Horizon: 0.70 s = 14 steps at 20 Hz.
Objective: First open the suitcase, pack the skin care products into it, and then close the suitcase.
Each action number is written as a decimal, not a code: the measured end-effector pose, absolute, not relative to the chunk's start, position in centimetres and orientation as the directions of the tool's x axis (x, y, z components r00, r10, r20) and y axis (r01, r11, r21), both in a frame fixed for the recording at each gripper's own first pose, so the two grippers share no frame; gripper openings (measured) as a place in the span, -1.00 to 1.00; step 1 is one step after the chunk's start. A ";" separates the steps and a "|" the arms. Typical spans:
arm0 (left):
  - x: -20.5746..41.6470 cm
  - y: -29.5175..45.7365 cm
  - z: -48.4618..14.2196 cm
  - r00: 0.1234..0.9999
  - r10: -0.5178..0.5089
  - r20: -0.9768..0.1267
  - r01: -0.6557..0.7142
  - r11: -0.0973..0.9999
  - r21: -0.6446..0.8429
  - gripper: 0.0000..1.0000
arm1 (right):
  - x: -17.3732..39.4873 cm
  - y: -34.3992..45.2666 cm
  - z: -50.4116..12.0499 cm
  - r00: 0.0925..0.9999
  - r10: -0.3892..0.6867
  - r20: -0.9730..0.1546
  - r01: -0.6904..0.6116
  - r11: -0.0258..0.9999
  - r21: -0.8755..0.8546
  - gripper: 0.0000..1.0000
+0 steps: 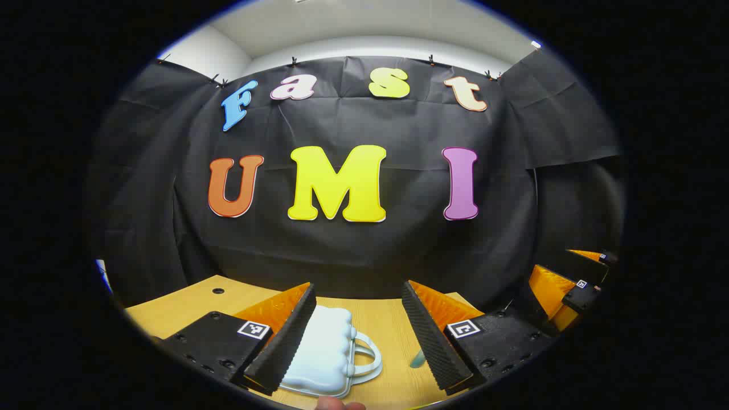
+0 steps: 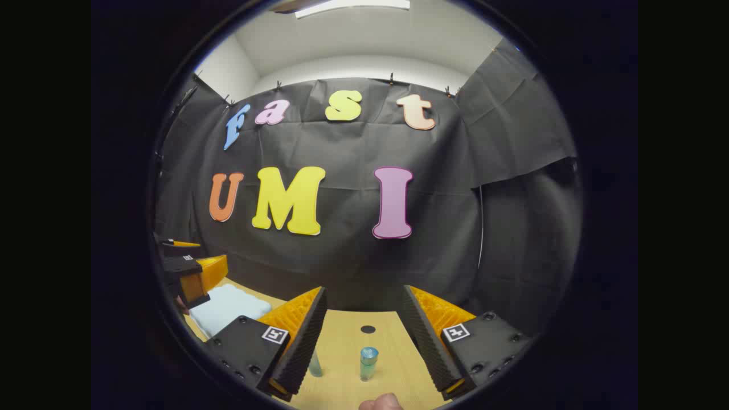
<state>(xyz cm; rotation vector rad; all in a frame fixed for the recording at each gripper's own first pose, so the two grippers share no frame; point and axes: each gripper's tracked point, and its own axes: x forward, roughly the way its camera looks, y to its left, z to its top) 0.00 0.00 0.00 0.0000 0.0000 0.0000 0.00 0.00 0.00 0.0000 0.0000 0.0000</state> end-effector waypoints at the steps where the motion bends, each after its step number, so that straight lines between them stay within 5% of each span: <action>1: 0.0 -0.1 0.0 1.000 0.000 0.000 0.000 1.000 -0.001 0.94 | 0.0 0.0 0.0 1.000 0.003 0.000 -0.003 1.000 -0.001 0.60; 14: -0.1 -0.2 -0.6 1.000 0.002 -0.017 -0.002 1.000 0.000 0.94 | 0.4 -0.4 -0.5 1.000 0.005 -0.010 -0.005 1.000 0.007 0.59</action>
